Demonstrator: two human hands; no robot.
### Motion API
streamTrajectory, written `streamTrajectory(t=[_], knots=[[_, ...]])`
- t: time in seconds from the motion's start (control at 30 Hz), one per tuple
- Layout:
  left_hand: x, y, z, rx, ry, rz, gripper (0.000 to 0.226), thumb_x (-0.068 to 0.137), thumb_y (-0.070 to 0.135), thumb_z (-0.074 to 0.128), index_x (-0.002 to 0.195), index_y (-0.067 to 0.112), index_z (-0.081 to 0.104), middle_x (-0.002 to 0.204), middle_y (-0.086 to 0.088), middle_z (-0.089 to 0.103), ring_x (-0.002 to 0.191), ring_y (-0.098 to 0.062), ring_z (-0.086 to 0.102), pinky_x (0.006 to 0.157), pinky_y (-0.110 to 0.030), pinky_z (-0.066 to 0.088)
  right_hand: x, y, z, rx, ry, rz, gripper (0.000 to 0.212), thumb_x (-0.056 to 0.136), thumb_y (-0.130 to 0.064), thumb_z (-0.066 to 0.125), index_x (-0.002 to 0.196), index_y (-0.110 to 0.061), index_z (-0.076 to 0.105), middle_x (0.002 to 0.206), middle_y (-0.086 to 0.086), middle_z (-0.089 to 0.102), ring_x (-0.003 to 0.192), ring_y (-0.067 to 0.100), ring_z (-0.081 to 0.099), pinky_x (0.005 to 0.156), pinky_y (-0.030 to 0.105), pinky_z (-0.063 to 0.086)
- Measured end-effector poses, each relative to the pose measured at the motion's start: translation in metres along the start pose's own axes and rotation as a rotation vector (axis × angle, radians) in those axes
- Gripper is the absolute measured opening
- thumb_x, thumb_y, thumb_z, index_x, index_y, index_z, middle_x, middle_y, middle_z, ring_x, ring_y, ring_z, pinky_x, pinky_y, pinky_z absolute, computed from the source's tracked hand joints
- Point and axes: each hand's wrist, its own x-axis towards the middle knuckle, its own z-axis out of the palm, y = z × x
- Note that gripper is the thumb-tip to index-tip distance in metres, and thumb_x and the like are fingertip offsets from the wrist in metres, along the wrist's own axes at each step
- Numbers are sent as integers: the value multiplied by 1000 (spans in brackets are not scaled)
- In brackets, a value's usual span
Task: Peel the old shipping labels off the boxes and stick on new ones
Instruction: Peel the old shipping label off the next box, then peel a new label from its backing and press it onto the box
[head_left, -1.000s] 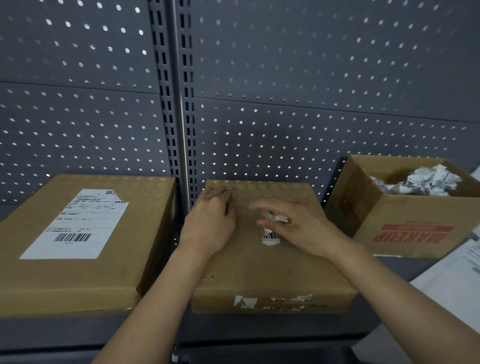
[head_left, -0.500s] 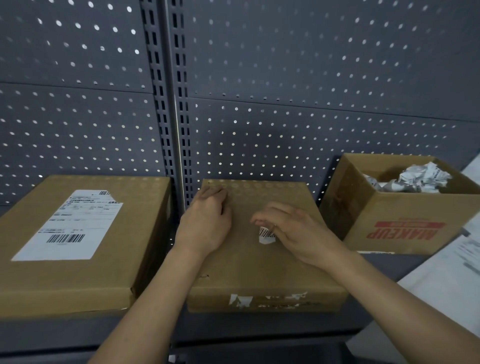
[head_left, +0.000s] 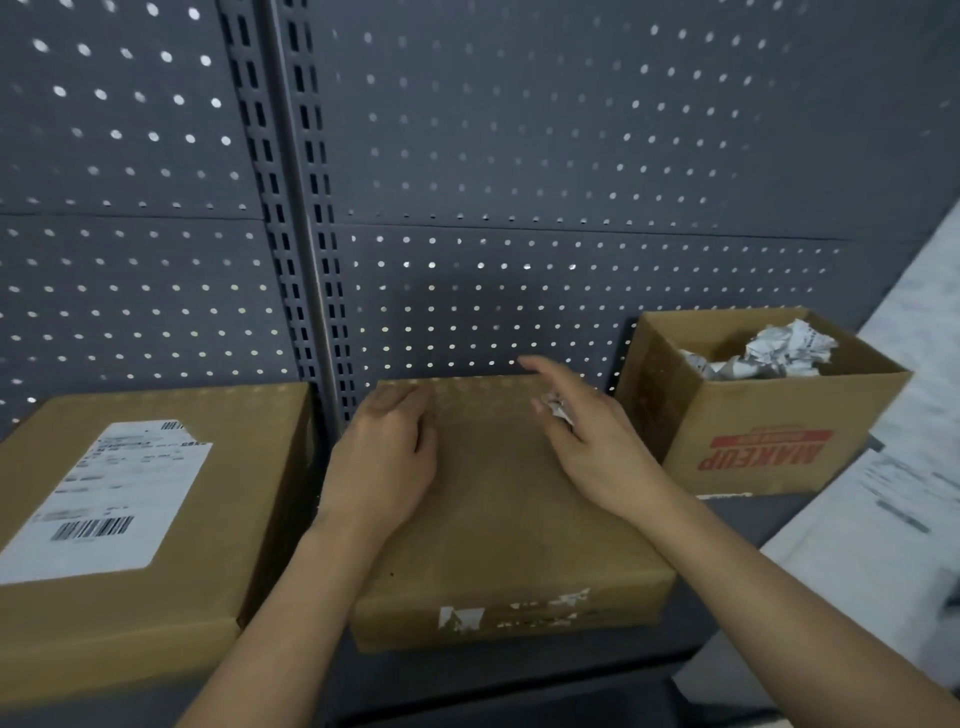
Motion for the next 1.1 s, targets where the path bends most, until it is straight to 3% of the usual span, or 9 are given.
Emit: streamTrajectory(t=[0.07, 0.17, 0.3, 0.4, 0.53, 0.7, 0.8, 0.9, 1.1], knots=[[-1, 2, -5, 21, -19, 23, 32, 94, 11, 48, 122, 15, 63, 124, 3, 61, 118, -17, 52, 93, -32, 47, -7, -2, -5, -35, 2, 11, 44, 102, -21, 43, 145, -29, 36, 119, -5, 59, 109, 0, 55, 91, 17, 41], [0, 1, -8, 44, -70, 38, 26, 95, 11, 48, 113, 14, 66, 119, 1, 63, 112, -21, 57, 90, -39, 51, -20, -4, -12, -27, 21, -22, 45, 103, -8, 41, 147, -18, 36, 94, -5, 62, 69, 0, 64, 79, 11, 47], [5, 7, -7, -46, -128, 62, 18, 94, 13, 49, 94, 17, 67, 91, 2, 66, 80, -14, 60, 72, -33, 50, -34, -8, -23, 26, 91, -19, 45, 102, 0, 37, 145, -12, 38, 127, 7, 55, 74, 6, 67, 64, 22, 58], [12, 22, -3, -75, -127, 147, 23, 92, 17, 47, 78, 13, 66, 71, 1, 63, 66, -12, 56, 67, -34, 48, -43, -16, -38, 49, 119, 53, 48, 103, -3, 36, 148, -21, 29, 139, 8, 47, 70, 7, 68, 51, 26, 57], [14, 58, 8, -97, -133, 182, 20, 93, 14, 53, 82, 10, 69, 66, -1, 64, 60, -16, 57, 60, -30, 48, -55, -18, -65, 34, 249, 206, 27, 106, -25, 35, 131, -28, 29, 112, -3, 65, 41, 14, 57, 43, 20, 44], [13, 109, 33, -226, -214, 265, 26, 91, 28, 43, 89, 17, 66, 73, 6, 64, 70, -10, 57, 71, -42, 52, -67, 0, -101, -152, 424, 311, 29, 99, -52, 32, 103, -24, 41, 73, -5, 65, 65, 16, 62, 64, 42, 50], [9, 143, 53, -243, -249, 304, 21, 95, 26, 48, 96, 17, 67, 73, 10, 61, 69, -6, 55, 67, -31, 49, -74, 17, -127, -115, 520, 290, 37, 99, -48, 40, 92, -13, 51, 68, -4, 58, 68, 15, 56, 66, 40, 47], [3, 181, 75, -236, -284, 325, 18, 93, 23, 49, 91, 14, 64, 81, 6, 61, 71, -8, 57, 67, -38, 52, -78, 43, -155, -33, 664, 230, 36, 97, -35, 56, 78, -5, 62, 67, 5, 56, 68, 18, 52, 65, 38, 44], [-14, 240, 127, -199, -455, 254, 22, 94, 39, 46, 87, 21, 57, 82, 3, 60, 76, -13, 60, 72, -38, 54, -68, 98, -208, -35, 639, 276, 37, 100, -31, 51, 67, -15, 56, 64, -3, 51, 69, 13, 49, 63, 24, 36]])
